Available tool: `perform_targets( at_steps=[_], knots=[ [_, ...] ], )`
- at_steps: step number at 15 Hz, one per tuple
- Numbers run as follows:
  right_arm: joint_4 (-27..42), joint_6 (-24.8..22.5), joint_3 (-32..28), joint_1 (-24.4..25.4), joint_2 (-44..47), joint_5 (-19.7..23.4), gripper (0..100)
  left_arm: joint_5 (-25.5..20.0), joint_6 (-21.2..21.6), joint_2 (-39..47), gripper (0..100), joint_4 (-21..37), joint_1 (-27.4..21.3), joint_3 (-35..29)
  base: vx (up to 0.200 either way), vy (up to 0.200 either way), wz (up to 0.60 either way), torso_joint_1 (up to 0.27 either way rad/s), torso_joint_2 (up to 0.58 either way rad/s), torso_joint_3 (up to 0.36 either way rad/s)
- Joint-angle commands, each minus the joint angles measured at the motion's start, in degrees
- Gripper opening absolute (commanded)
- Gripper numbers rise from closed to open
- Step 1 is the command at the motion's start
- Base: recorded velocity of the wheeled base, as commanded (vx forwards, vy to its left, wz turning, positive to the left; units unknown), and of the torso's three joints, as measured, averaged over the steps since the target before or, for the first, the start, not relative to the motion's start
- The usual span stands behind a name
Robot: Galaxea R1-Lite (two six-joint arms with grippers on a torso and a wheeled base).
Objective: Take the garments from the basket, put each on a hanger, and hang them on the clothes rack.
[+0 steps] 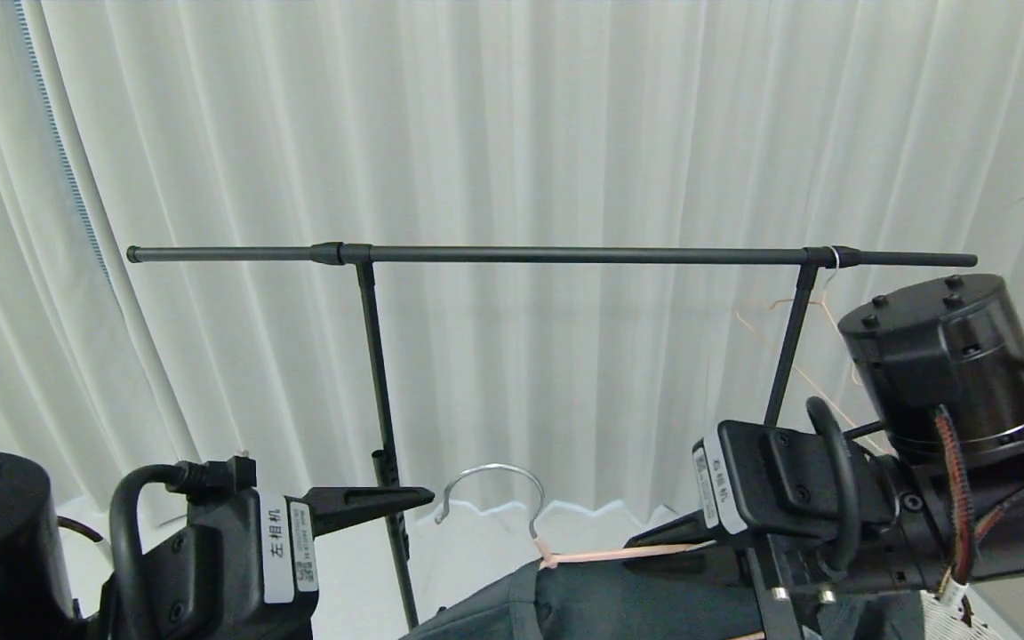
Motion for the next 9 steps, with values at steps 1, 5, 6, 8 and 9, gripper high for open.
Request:
perform_targets(
  at_steps=[1,5,6,8,9],
  knots=[
    [0.04,-3.61,0.03,-1.76,-2.03,0.13,0,0.18,-0.12,0.10,100,0.01,0.41,0.33,0.000,0.000,0.00,0.000,0.00,0.000],
    [-0.13,-7.39,0.56,-7.12,-3.79,0.21,0,0.45,-0.47,-0.25,100,0.01,1.55,3.67,0.000,0.000,0.00,0.000,0.00,0.000],
    [-0.22,-7.65,0.56,-7.91,-4.49,0.30,0,0.53,-0.47,0.28,100,0.01,3.93,4.72,0.000,0.000,0.00,0.000,0.00,0.000],
    [-0.22,-7.74,0.56,-8.35,-5.90,0.65,0,0.53,-0.38,1.86,100,0.01,9.64,8.24,0.000,0.000,0.00,0.000,0.00,0.000],
    [-0.22,-7.65,0.56,-8.35,-6.60,1.18,0,0.53,-0.21,2.92,100,0.01,12.36,10.08,0.000,0.000,0.00,0.000,0.00,0.000]
  ],
)
